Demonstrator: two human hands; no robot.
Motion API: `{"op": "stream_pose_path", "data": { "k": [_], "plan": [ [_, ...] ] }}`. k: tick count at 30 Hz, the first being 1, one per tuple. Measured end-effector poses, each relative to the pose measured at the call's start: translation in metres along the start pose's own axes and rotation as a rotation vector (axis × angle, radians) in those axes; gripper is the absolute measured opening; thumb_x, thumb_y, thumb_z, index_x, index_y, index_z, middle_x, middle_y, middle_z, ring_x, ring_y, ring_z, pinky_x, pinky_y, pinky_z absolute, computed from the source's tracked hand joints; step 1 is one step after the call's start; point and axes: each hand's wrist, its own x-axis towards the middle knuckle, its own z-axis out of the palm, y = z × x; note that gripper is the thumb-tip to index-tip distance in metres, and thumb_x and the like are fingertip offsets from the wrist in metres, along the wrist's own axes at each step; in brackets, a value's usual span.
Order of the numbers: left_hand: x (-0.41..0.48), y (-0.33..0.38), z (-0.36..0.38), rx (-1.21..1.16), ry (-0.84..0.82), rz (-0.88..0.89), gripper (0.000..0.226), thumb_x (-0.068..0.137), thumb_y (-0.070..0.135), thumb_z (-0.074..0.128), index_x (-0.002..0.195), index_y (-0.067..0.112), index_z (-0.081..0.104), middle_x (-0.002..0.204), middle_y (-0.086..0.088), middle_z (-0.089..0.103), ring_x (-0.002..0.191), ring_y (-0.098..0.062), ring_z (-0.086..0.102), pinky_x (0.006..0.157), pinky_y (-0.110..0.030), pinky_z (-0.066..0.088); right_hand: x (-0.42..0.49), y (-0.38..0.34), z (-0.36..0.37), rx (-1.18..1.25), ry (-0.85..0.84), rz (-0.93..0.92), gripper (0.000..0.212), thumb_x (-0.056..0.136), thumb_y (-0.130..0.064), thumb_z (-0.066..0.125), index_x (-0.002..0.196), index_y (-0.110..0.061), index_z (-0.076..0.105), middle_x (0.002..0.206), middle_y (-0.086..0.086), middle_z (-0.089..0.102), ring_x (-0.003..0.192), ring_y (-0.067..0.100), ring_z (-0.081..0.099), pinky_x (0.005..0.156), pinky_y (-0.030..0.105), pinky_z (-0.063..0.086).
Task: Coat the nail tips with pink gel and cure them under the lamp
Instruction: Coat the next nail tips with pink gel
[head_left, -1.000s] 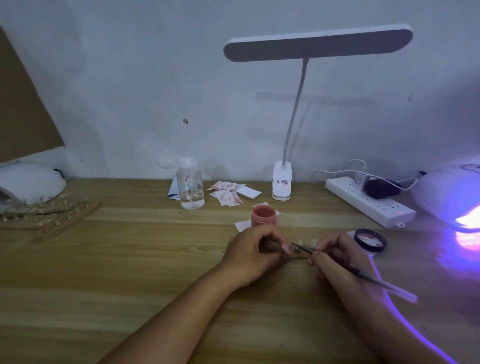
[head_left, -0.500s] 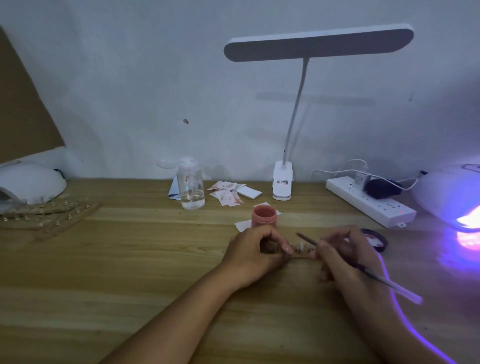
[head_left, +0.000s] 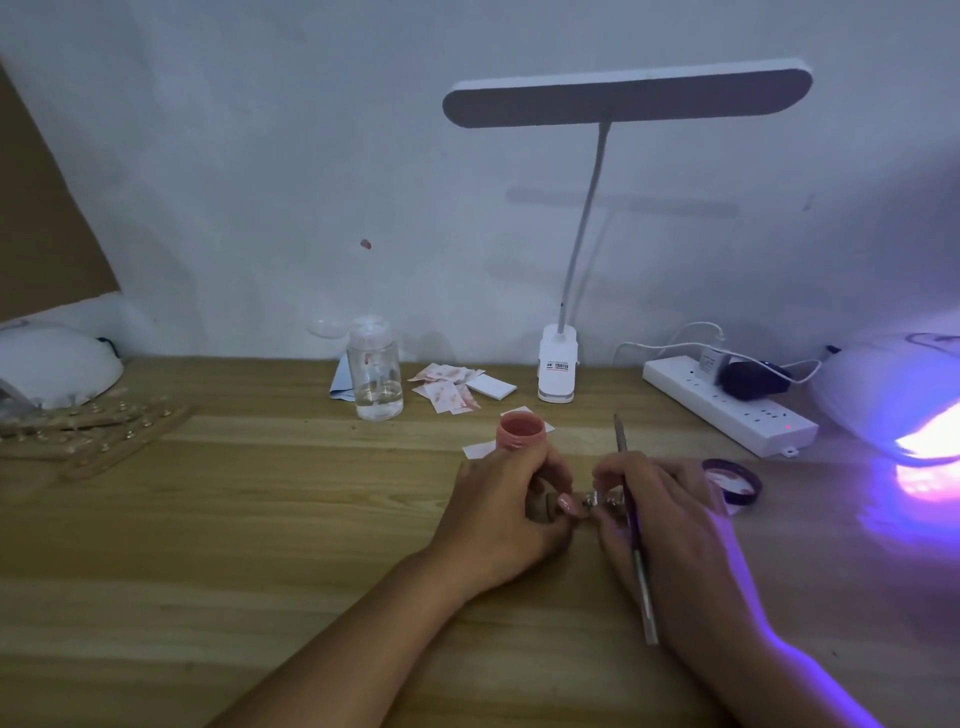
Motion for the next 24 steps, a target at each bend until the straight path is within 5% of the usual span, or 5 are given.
{"op": "stream_pose_path", "data": {
  "k": [7,14,24],
  "plan": [
    [-0.002,-0.001,0.004,0.144,0.036,0.042,0.027,0.07,0.049,0.056,0.095,0.039,0.052,0.091,0.024,0.057,0.091,0.006,0.049,0.086,-0.019,0.023,-0.001,0.003,0.004,-0.057,0.031,-0.043,0.045,0.064,-0.007,0.086,0.095,-0.023,0.057,0.088,-0.008,0.061,0.091,0.012,0.043,0.068,0.032,0.044],
    [-0.002,-0.004,0.004,0.209,0.086,-0.023,0.033,0.073,0.041,0.064,0.102,0.041,0.048,0.089,0.027,0.062,0.096,0.011,0.049,0.084,-0.02,0.017,-0.004,0.001,0.005,-0.038,0.08,-0.069,0.039,0.068,-0.01,0.082,0.097,-0.023,0.059,0.092,-0.014,0.056,0.091,0.012,0.045,0.07,0.03,0.04],
    [-0.008,0.008,-0.004,0.441,0.142,0.033,0.031,0.086,0.039,0.06,0.115,0.034,0.051,0.108,0.016,0.059,0.1,-0.013,0.048,0.077,-0.031,0.022,-0.008,-0.004,0.003,-0.107,-0.068,-0.107,0.034,0.072,-0.021,0.077,0.097,-0.025,0.053,0.086,-0.017,0.062,0.087,0.017,0.058,0.096,0.032,0.031]
  ]
}}
